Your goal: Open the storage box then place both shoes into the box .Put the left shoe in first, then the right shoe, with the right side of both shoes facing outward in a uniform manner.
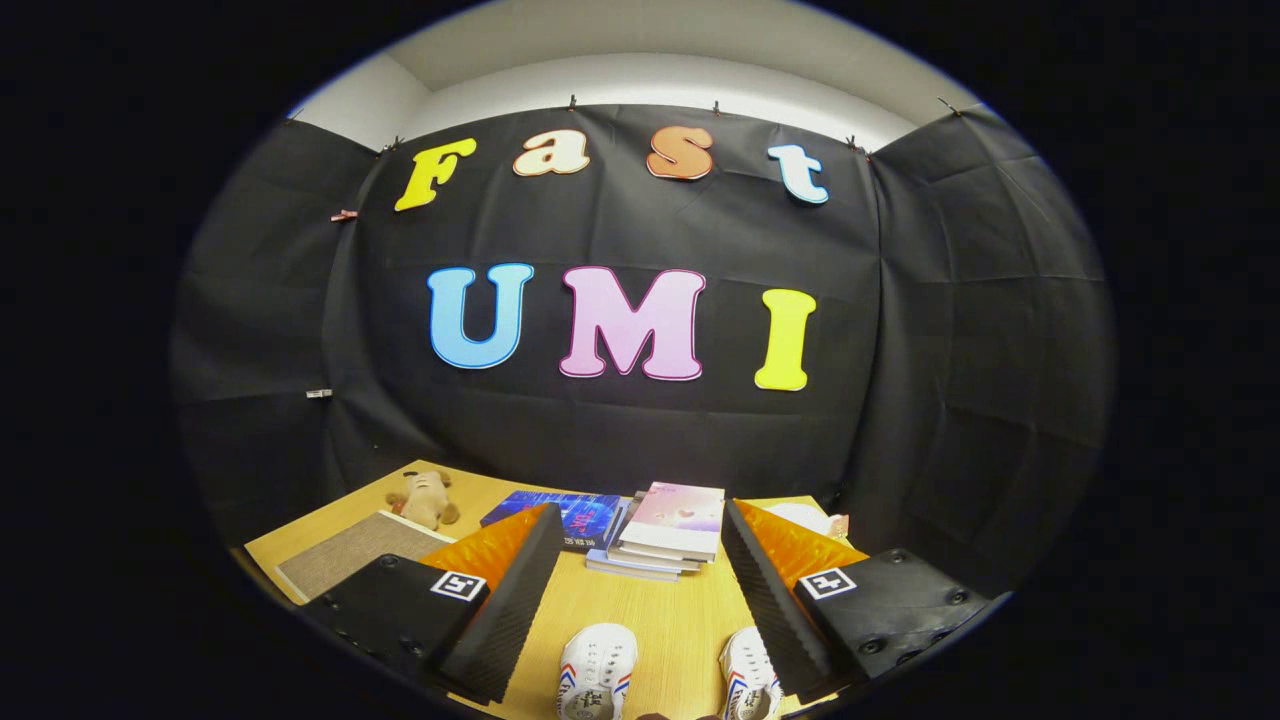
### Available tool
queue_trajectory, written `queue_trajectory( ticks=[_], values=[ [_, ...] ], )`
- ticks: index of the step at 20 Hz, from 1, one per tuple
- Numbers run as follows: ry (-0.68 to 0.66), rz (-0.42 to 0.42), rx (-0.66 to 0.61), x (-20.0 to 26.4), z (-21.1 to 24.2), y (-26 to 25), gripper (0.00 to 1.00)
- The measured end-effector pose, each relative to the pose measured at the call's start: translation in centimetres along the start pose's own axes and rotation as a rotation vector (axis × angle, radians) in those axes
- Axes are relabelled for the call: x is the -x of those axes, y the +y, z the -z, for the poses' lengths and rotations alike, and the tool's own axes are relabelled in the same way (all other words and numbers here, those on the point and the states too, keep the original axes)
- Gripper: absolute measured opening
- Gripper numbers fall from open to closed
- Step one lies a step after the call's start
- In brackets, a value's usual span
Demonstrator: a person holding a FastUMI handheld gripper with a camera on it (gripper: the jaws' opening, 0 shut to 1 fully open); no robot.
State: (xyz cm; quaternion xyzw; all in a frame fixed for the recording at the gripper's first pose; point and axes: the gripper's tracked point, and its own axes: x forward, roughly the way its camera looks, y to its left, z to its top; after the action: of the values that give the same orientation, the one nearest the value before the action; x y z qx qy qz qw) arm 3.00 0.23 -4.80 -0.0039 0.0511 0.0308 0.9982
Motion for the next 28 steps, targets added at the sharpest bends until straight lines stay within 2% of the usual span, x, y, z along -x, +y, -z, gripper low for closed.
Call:
queue_trajectory(
  ticks=[22,24,28],
  values=[
    [0.032,-0.084,-0.005,-1.8,1.3,2.8,0.97],
    [0.069,-0.124,-0.035,-2.1,2.5,3.8,0.97],
    [0.254,-0.238,-0.169,-2.5,7.9,6.8,0.99]
  ],
)
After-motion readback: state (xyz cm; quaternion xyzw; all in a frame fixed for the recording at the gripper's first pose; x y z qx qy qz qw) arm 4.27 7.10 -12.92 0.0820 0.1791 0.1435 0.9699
